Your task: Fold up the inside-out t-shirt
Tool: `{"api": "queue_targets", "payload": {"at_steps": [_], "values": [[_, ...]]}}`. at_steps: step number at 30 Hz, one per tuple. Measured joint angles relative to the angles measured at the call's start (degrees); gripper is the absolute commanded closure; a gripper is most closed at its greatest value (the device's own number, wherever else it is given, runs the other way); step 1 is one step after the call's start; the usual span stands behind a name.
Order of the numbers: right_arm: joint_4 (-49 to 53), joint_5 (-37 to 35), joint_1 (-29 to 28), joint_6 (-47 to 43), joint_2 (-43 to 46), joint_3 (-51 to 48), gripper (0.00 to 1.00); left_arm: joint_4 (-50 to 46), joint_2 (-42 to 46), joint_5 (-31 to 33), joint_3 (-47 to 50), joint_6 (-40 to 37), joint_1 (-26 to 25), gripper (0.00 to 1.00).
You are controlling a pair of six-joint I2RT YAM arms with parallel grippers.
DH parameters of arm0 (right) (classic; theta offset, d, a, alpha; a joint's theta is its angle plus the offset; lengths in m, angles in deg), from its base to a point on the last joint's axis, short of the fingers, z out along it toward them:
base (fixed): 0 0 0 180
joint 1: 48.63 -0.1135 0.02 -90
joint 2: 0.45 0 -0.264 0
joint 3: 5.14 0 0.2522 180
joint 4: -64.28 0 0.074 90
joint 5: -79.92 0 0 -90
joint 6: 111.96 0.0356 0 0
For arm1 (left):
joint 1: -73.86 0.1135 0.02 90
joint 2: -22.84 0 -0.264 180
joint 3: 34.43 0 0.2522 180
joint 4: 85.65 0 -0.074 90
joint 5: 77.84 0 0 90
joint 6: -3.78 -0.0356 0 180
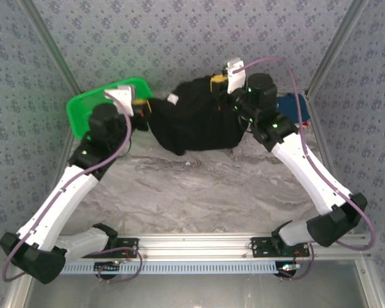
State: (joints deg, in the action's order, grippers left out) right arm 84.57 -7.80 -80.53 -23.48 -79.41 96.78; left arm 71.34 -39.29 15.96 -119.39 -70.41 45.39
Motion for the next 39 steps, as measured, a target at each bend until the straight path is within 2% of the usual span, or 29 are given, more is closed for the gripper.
{"api": "queue_targets", "payload": {"at_steps": [7, 13, 19, 23, 26, 28, 30, 32, 34, 36, 39], "values": [[-2.16, -9.25, -13.46, -10.69, 10.14, 7.37, 1.00, -2.23, -0.13, -1.62, -22.97, -7.69, -6.97, 1.00], [-4.46, -16.63, -20.20, -19.04, 15.54, 9.51, 1.00, -8.41, 0.50, -0.02, -32.81, -14.10, -7.19, 1.00], [-8.09, -23.93, -22.84, -27.45, 13.16, 9.51, 1.00, -13.40, -3.41, 4.85, -40.00, -19.96, -6.29, 1.00], [-11.15, -29.59, -18.86, -31.56, 6.99, 9.49, 1.00, -14.01, -9.73, 4.68, -41.99, -19.63, 2.38, 1.00], [-10.73, -31.95, -11.61, -29.55, 0.59, 8.83, 1.00, -13.31, -16.35, 2.84, -41.38, -18.27, 8.00, 1.00], [-9.05, -32.63, -6.16, -26.14, -4.61, 7.93, 0.88, -12.28, -22.60, 1.18, -40.48, -17.20, 9.99, 0.97], [-6.64, -32.79, -2.21, -22.34, -10.36, 8.00, 0.66, -11.54, -31.23, -0.46, -40.54, -15.96, 11.34, 0.77], [-1.92, -33.14, 0.96, -18.62, -17.44, 9.99, 0.54, -12.87, -40.83, -0.83, -42.91, -14.56, 12.61, 0.60], [4.81, -32.85, 3.52, -15.37, -24.83, 12.96, 0.46, -16.28, -51.43, -0.85, -48.09, -12.83, 14.08, 0.53], [10.51, -31.89, 4.92, -12.72, -28.70, 13.16, 0.39, -19.85, -58.51, -1.01, -50.95, -11.41, 15.10, 0.46], [16.15, -29.49, 5.64, -9.31, -28.41, 8.52, 0.34, -23.39, -60.50, -2.34, -47.89, -8.85, 15.87, 0.42]]}}
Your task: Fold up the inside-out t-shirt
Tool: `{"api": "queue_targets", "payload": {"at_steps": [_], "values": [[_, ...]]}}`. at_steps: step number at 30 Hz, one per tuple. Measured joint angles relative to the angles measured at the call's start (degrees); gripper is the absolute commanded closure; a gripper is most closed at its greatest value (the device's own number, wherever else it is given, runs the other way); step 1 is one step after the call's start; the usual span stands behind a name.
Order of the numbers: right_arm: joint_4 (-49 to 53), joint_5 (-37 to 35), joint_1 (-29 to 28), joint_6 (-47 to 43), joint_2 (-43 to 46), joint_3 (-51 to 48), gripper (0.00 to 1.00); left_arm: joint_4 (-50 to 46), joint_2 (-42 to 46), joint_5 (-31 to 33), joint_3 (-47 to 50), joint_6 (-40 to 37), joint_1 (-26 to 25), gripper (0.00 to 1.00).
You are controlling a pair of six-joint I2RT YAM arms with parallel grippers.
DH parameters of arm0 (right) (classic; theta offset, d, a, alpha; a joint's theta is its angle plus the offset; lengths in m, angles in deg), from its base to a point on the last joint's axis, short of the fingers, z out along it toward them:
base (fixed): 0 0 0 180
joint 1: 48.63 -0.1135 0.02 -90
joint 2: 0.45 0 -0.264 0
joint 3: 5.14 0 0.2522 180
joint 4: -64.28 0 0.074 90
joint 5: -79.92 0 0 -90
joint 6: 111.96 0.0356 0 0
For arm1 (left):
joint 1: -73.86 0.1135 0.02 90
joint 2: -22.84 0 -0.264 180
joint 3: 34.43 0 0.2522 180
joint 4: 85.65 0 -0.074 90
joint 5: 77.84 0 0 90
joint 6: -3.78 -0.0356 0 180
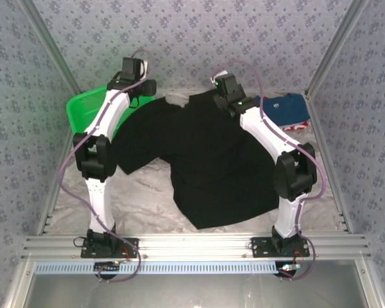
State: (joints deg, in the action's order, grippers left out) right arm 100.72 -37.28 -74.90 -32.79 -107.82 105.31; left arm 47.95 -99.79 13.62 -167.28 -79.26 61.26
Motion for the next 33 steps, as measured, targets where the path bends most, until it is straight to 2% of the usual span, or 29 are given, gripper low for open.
{"api": "queue_targets", "payload": {"at_steps": [3, 6, 9, 11, 14, 17, 21, 23, 29, 33], "values": [[2.45, 4.44, 0.57, 4.33, 4.66, -8.02, 0.30, 3.61, 7.65, -3.15, 13.03, 3.91, -0.35, 0.41], [4.17, 9.62, 2.47, 8.81, 9.62, -15.37, 0.30, 8.57, 19.98, -6.47, 29.46, 8.50, -2.08, 0.41], [6.10, 14.10, 5.33, 12.41, 12.09, -20.04, 0.30, 13.09, 30.58, -7.50, 42.27, 11.69, -7.04, 0.41], [7.41, 16.85, 6.38, 14.71, 12.24, -22.27, 0.30, 15.93, 35.41, -8.24, 50.25, 13.49, -12.11, 0.41], [9.66, 21.00, 6.08, 17.18, 12.24, -25.18, 0.30, 17.68, 37.48, -10.43, 60.13, 16.02, -18.47, 0.39], [10.82, 22.88, 6.25, 19.58, 12.24, -28.06, 0.31, 17.86, 35.89, -11.74, 67.76, 18.36, -22.38, 0.38], [11.39, 23.71, 7.69, 23.02, 10.62, -30.38, 0.33, 18.93, 30.75, -13.38, 69.99, 20.50, -24.50, 0.42], [11.41, 23.82, 8.02, 24.70, 8.79, -30.45, 0.34, 19.76, 27.85, -13.68, 68.96, 21.38, -24.55, 0.52], [10.60, 24.04, 7.96, 27.12, 5.97, -32.33, 0.41, 21.99, 25.79, -12.94, 68.54, 22.45, -24.52, 0.98], [9.44, 25.92, 7.08, 28.68, 5.14, -33.62, 0.45, 21.84, 28.70, -11.96, 71.65, 21.64, -23.15, 1.00]]}}
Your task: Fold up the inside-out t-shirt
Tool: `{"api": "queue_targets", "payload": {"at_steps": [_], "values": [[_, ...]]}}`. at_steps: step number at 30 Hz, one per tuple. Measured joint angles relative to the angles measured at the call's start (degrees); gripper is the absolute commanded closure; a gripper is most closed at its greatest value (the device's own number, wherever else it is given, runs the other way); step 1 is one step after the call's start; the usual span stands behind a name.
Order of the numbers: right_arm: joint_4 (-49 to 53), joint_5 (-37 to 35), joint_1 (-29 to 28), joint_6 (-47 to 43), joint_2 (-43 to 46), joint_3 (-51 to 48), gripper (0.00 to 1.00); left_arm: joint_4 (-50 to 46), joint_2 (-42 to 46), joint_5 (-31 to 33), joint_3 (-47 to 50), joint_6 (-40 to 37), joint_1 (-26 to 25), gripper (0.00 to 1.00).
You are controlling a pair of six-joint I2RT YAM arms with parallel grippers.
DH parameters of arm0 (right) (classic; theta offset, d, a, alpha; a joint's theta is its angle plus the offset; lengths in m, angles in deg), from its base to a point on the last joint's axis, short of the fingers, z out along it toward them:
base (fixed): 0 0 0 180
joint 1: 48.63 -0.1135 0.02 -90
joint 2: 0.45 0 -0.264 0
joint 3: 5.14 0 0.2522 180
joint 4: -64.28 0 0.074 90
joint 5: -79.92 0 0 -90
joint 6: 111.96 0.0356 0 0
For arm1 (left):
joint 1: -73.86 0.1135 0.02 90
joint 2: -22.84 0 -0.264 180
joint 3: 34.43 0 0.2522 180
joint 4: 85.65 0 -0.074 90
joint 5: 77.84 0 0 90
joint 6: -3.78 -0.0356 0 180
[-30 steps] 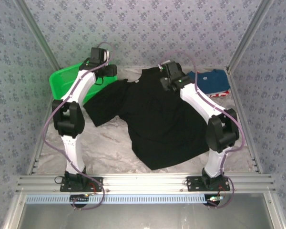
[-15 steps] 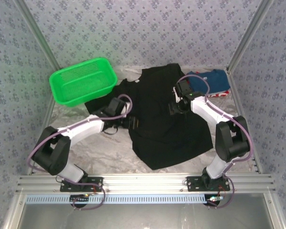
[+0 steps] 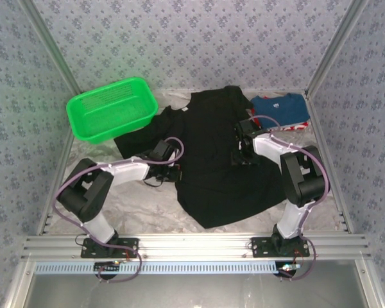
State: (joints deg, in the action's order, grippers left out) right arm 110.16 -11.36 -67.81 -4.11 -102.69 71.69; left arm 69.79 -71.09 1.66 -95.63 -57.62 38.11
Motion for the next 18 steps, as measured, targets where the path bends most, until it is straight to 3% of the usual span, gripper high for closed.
{"api": "queue_targets", "payload": {"at_steps": [8, 12, 13, 18], "values": [[-1.16, 6.64, -10.93, 3.63, -0.35, 0.09, 0.45, -6.56, 16.09, 3.13, 10.21, -0.02, 11.45, 1.00], [-0.50, 9.31, -14.53, 4.11, -0.96, 1.92, 0.44, -8.96, 19.54, 3.96, 11.28, -0.07, 14.27, 1.00], [-0.31, 9.97, -14.62, 4.20, -0.94, 2.43, 0.43, -9.66, 19.69, 4.28, 11.28, -0.24, 14.84, 0.97], [0.85, 10.54, -12.35, 3.58, 1.27, 3.34, 0.40, -10.93, 20.22, 4.48, 11.28, -0.50, 15.78, 0.60]]}}
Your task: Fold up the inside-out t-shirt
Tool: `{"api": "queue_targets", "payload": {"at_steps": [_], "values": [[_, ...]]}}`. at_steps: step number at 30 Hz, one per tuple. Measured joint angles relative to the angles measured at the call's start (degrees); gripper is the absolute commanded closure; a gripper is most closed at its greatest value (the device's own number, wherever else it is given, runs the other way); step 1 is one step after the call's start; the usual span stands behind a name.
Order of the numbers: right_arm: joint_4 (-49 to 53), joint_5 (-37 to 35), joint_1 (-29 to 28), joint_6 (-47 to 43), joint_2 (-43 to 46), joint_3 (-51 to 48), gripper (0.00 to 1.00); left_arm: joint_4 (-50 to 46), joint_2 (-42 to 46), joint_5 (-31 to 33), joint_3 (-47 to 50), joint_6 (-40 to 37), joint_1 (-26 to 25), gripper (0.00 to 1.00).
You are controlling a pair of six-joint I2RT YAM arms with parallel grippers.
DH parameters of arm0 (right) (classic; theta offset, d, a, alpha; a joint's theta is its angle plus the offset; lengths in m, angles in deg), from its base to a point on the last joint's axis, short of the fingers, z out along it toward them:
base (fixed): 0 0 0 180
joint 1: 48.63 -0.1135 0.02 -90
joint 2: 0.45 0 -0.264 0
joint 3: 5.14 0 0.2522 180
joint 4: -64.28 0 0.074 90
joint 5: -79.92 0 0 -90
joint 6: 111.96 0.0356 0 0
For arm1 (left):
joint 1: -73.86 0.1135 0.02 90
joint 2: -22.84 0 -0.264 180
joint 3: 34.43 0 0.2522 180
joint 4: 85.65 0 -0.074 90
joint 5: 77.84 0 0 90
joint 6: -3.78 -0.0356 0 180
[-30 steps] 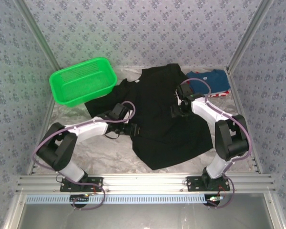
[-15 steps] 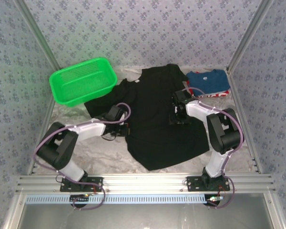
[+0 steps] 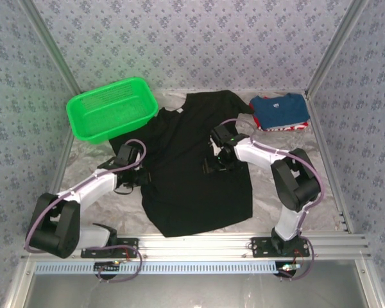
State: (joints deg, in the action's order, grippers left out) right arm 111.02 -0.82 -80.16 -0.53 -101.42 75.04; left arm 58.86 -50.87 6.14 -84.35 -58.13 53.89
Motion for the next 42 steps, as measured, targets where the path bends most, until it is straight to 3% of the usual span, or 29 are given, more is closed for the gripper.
{"api": "queue_targets", "payload": {"at_steps": [4, 9, 15, 27, 36, 42], "values": [[0.66, -1.55, 5.11, -1.09, 4.81, -0.57, 0.39, 0.15, 3.41, 0.98, -0.15, 0.44, -2.32, 0.47], [-0.81, -2.75, 7.48, -1.77, 5.51, -1.03, 0.40, 3.37, 6.91, 2.45, -0.94, 0.31, -8.11, 0.41], [-4.94, 1.07, 7.30, -1.73, -3.04, 0.42, 0.44, 7.13, -3.23, -0.33, -6.54, -0.63, -10.73, 0.40], [-5.42, 2.03, 15.32, -1.46, -16.48, 15.89, 0.50, 10.95, -16.04, -4.66, -15.04, -12.68, -28.46, 0.42], [-5.01, 2.62, 19.34, -1.86, -16.52, 18.29, 0.48, 11.67, -33.38, -2.10, -26.88, -16.15, -26.49, 0.42], [-6.36, 2.69, 20.52, -2.43, -3.34, 8.33, 0.46, 12.98, -36.65, -0.94, -32.24, -16.55, -25.70, 0.41]]}}
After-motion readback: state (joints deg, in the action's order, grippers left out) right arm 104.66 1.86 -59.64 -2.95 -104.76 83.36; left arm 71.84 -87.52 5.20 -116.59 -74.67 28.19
